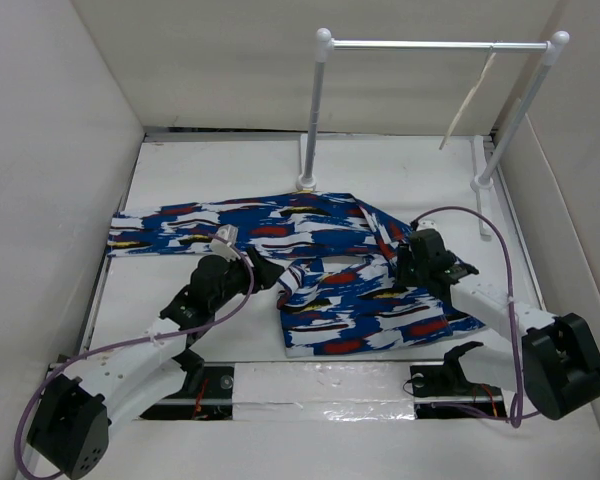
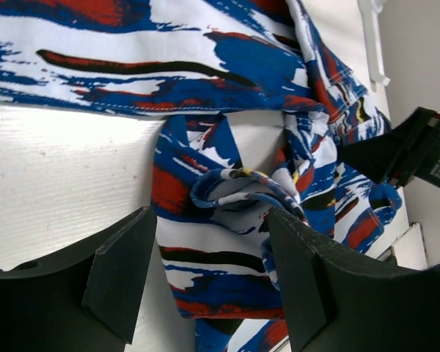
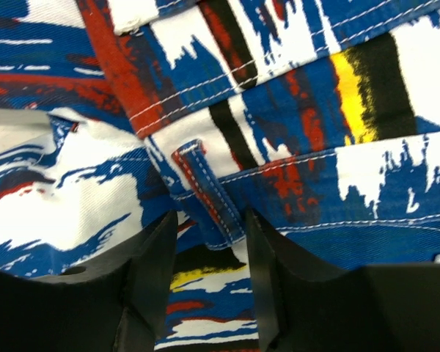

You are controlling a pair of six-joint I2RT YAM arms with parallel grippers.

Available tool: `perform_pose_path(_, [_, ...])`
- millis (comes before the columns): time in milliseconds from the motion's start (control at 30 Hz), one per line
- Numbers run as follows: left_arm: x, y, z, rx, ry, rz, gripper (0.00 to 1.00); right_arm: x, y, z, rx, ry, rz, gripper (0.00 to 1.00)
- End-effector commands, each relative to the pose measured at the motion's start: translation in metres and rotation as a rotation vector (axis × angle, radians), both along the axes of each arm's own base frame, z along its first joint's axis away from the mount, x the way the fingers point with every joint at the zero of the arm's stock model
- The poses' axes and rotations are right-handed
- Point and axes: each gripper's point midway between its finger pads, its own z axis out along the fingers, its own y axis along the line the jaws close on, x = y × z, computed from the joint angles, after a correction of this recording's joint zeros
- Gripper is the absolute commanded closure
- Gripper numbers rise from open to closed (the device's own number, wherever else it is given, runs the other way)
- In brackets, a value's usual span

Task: Place the trousers on the hanger
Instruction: Flatten out the trousers at the center of the board.

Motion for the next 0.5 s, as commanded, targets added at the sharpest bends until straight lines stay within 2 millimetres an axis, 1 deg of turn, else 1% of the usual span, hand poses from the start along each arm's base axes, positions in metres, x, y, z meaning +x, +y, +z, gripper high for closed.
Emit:
perform_pose_path(0, [0.005, -0.008, 0.028, -0.043, -0.103, -0.041, 0.40, 0.016, -0.003, 0.014, -0.021, -0.034, -0.040, 0.56])
perform_pose_path(33, [0.005, -0.008, 0.028, -0.043, -0.101, -0.044, 0.40, 0.016, -0.004, 0.012, -0.028, -0.023, -0.037, 0.56])
perform_pose_path(67, [0.003, -0.009, 0.028, -0.048, -0.101, -0.047, 0.40, 0.018, -0.003, 0.014, -0.027, -0.025, -0.035, 0.57])
perform_pose_path(167, [0.002, -0.006, 0.037, -0.076, -0.134, -0.035, 0.40, 0.019, -0.002, 0.013, -0.028, -0.025, -0.032, 0.58])
perform_pose_path(200, [0.000, -0.005, 0.044, -0.092, -0.152, -0.033, 0.40, 0.019, -0.002, 0.014, -0.027, -0.026, -0.030, 0.58])
perform_pose_path(233, [-0.001, -0.004, 0.046, -0.094, -0.156, -0.032, 0.40, 0.018, -0.002, 0.013, -0.031, -0.025, -0.027, 0.58])
perform_pose_path(267, [-0.003, -0.005, 0.052, -0.105, -0.167, -0.039, 0.40, 0.018, -0.003, 0.014, -0.032, -0.026, -0.026, 0.56])
perform_pose_path(300, [-0.005, -0.005, 0.058, -0.115, -0.181, -0.045, 0.37, 0.018, -0.003, 0.013, -0.036, -0.026, -0.025, 0.55])
perform_pose_path(367, [-0.010, -0.008, 0.062, -0.128, -0.186, -0.075, 0.37, 0.018, -0.003, 0.013, -0.036, -0.025, -0.023, 0.52])
perform_pose_path(467, [-0.013, -0.012, 0.059, -0.125, -0.174, -0.105, 0.37, 0.020, -0.002, 0.014, -0.036, -0.028, -0.018, 0.51])
